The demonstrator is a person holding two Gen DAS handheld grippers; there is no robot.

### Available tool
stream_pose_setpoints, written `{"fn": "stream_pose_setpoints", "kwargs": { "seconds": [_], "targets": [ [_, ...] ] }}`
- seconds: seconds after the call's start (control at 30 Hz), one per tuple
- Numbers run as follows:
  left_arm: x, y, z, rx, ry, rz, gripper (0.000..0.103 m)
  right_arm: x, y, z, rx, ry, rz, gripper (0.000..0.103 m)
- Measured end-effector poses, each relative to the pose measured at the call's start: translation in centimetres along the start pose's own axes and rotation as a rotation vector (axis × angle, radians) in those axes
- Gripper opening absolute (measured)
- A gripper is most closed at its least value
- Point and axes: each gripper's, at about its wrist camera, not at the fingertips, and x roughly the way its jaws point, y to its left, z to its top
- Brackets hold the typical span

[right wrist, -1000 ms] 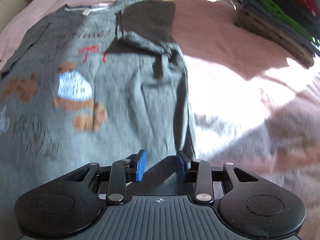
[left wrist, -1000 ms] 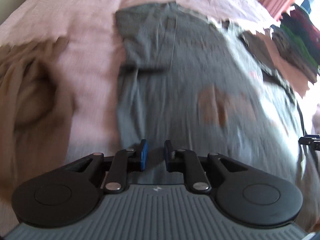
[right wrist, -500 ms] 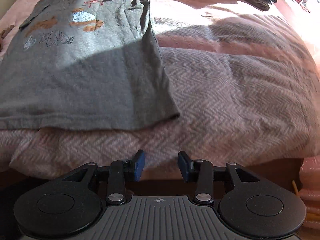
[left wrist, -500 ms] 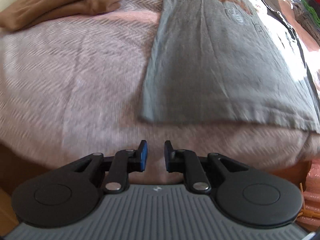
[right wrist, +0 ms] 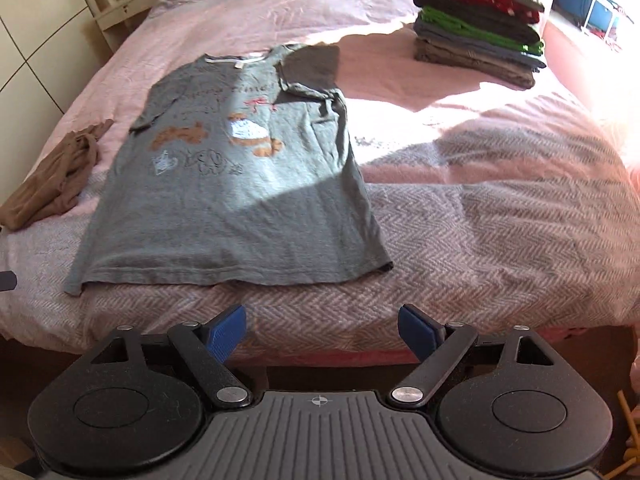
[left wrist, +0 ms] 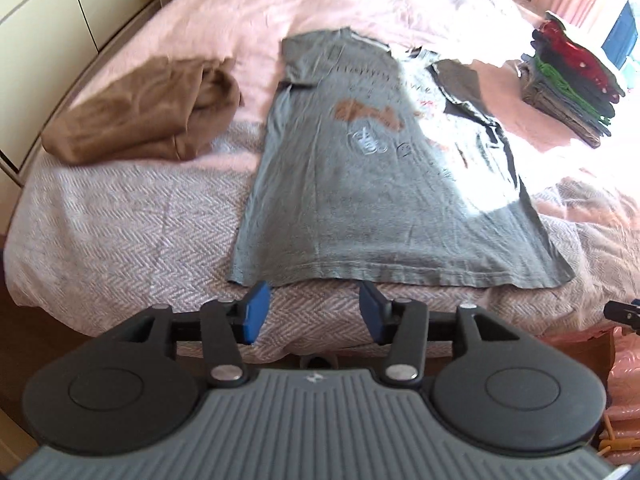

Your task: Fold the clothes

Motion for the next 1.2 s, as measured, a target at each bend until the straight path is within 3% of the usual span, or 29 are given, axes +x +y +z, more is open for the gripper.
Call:
{"fn": "stream_pose_setpoints", "kwargs": {
  "seconds": [0.57,1.2],
  "targets": [
    [-4.3,-0.9,0.4,0.055,-0.013,0.004,0.053,-2.8,2.1,-0.4,-0.004,0.012,-0.018,0.086],
    [-3.9,1.5,4.4,0.152,-0.024,-0.013,0.059,-1.6,7.1,1.7,0.028,0.016,-0.05,0.086]
  ]
}}
